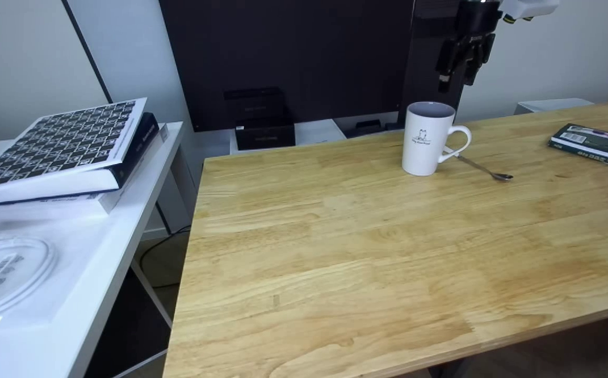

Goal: Put the spoon in the cup then take it out and put it on the table

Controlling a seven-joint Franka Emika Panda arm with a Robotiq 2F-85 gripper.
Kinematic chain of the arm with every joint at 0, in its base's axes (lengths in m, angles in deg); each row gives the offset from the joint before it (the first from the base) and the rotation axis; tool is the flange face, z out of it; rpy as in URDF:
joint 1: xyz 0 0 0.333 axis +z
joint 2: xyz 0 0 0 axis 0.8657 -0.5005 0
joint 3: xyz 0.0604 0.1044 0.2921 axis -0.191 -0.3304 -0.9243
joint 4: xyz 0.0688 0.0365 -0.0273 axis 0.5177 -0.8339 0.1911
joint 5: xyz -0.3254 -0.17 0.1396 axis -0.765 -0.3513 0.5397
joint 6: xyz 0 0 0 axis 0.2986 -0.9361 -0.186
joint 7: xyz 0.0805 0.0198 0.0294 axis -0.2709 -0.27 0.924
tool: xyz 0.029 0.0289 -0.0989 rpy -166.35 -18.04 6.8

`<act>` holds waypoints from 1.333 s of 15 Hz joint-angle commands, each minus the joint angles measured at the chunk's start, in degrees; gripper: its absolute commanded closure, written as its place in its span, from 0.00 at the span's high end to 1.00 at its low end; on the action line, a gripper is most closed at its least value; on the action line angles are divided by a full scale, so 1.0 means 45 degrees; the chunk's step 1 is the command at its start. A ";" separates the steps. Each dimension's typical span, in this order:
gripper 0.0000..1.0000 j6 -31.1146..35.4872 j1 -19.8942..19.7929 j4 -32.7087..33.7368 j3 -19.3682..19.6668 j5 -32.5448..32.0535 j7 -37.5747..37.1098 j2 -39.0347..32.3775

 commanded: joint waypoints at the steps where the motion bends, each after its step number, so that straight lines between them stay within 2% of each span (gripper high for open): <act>1: 1.00 -0.0373 0.0106 0.0745 -0.0034 -0.0068 -0.0701 -0.0551; 14: 1.00 -0.0456 0.0466 0.1004 -0.0071 0.0010 -0.1628 -0.1370; 15: 1.00 -0.0066 0.0340 0.0431 -0.0186 -0.0088 -0.1117 -0.1096; 20: 1.00 -0.0048 0.0342 0.0415 -0.0195 -0.0100 -0.1074 -0.1151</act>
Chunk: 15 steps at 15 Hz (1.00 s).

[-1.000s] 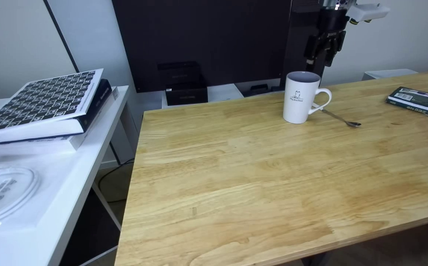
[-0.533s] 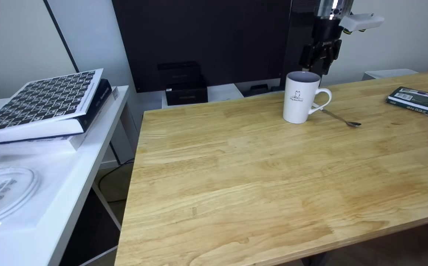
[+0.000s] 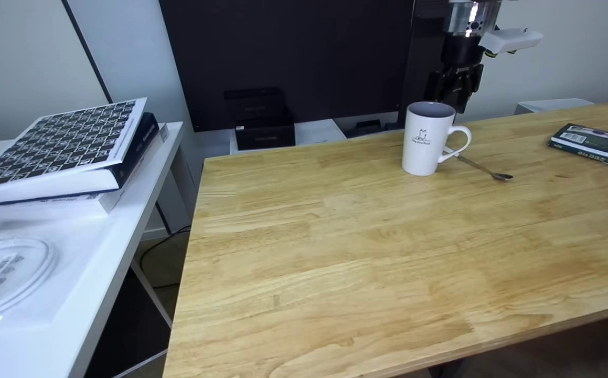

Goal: Put the spoon in the cup then take it out and put it on the table

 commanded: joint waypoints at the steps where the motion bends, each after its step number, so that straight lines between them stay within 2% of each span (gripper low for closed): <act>1: 1.00 -0.0039 -0.0048 0.0069 -0.0079 -0.0091 -0.0056 -0.0044; 15: 1.00 0.0164 -0.0159 0.0142 -0.0220 0.0250 -0.0232 -0.0656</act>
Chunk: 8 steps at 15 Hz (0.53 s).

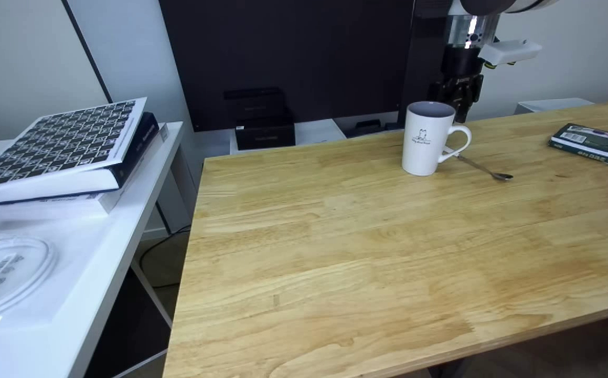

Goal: Put the spoon in the cup then take it out and put it on the table

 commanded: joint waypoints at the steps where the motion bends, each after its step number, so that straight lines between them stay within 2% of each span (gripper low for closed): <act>1: 1.00 0.0082 -0.0141 0.0199 -0.0215 0.0186 -0.0227 -0.0404; 8: 1.00 0.0034 0.0013 0.0448 -0.0097 0.0190 -0.0515 -0.0907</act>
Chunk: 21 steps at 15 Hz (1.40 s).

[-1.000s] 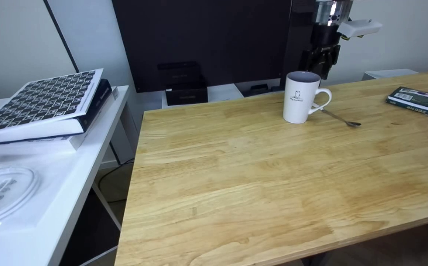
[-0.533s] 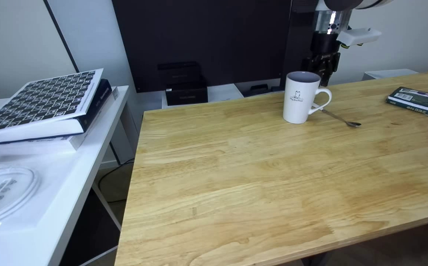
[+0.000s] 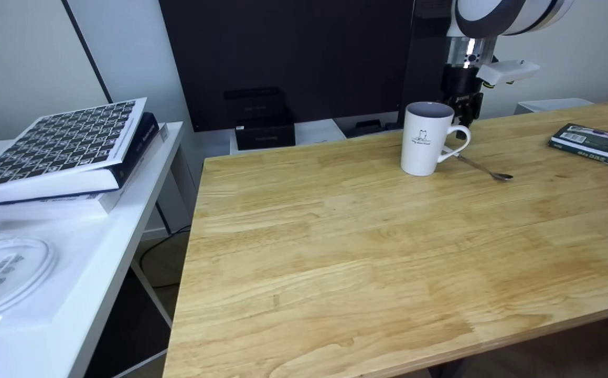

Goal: Put the spoon in the cup then take it out and put it on the table

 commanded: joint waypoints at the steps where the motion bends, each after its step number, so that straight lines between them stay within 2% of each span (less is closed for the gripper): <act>1: 1.00 -0.0040 0.0026 0.0422 -0.0056 0.0035 -0.0494 -0.0318; 3: 1.00 -0.0053 0.0042 0.0470 -0.0041 0.0023 -0.0549 -0.0422; 4: 0.75 -0.0023 0.0056 0.0493 -0.0025 0.0007 -0.0574 -0.0476; 5: 0.74 -0.0036 0.0071 0.0508 -0.0006 -0.0006 -0.0601 -0.0512; 6: 0.68 -0.0044 0.0085 0.0520 0.0007 -0.0013 -0.0627 -0.0539; 15: 0.06 0.0051 0.0070 0.0711 0.0132 -0.0019 -0.0903 -0.0547; 16: 0.01 0.0023 0.0044 0.0735 0.0169 -0.0018 -0.0945 -0.0546; 17: 0.01 -0.0010 0.0003 0.0763 0.0160 0.0026 -0.0963 -0.0538; 21: 0.04 -0.0419 -0.0194 0.1057 0.0213 0.0035 -0.0937 -0.0527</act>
